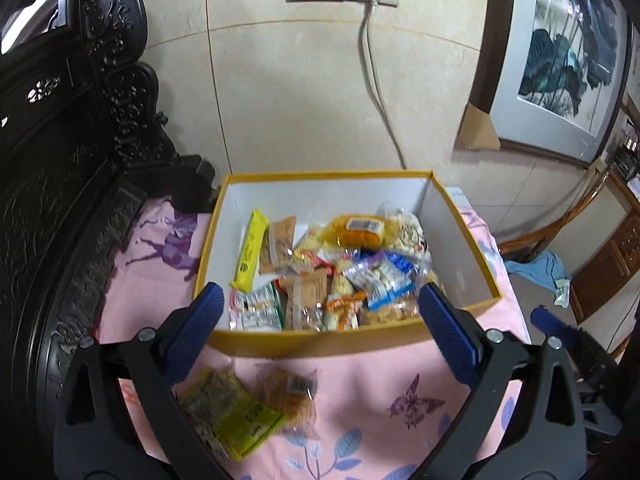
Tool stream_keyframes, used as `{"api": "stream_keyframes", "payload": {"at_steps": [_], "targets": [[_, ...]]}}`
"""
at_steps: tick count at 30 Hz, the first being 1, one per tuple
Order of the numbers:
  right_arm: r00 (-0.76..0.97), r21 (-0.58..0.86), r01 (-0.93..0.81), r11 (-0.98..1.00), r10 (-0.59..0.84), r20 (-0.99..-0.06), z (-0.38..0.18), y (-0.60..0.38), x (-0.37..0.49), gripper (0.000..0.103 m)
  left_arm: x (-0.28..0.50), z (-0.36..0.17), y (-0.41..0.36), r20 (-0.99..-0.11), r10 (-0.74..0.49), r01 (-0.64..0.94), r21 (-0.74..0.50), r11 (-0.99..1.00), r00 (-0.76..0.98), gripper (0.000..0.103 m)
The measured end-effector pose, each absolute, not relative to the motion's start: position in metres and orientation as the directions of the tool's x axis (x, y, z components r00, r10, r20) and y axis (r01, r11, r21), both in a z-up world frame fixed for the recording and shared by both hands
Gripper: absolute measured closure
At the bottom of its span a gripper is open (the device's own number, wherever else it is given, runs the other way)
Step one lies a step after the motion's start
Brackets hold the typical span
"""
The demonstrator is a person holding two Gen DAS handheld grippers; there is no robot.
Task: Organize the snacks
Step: 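Carry both snacks over the yellow box and open both tools to drop them, then move both tools back from the box to the snack pile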
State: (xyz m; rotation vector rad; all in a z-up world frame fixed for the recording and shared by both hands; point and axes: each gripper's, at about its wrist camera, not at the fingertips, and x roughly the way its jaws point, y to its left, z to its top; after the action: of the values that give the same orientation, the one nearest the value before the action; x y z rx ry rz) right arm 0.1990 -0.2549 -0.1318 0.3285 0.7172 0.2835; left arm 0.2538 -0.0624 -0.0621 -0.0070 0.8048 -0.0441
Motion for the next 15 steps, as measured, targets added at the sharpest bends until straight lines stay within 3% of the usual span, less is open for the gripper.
{"api": "stream_keyframes", "payload": {"at_steps": [8,15], "targets": [[0.649,0.369,-0.101,0.924,0.342,-0.680,-0.167,-0.253,0.169,0.010,0.223,-0.079,-0.055,-0.747,-0.056,0.014,-0.062,0.998,0.663,0.003],[0.535,0.311,-0.160,0.937,0.347,-0.770,-0.204,-0.224,0.141,0.010,0.148,-0.128,-0.037,-0.773,-0.108,0.013,-0.128,0.992,0.625,0.003]]}}
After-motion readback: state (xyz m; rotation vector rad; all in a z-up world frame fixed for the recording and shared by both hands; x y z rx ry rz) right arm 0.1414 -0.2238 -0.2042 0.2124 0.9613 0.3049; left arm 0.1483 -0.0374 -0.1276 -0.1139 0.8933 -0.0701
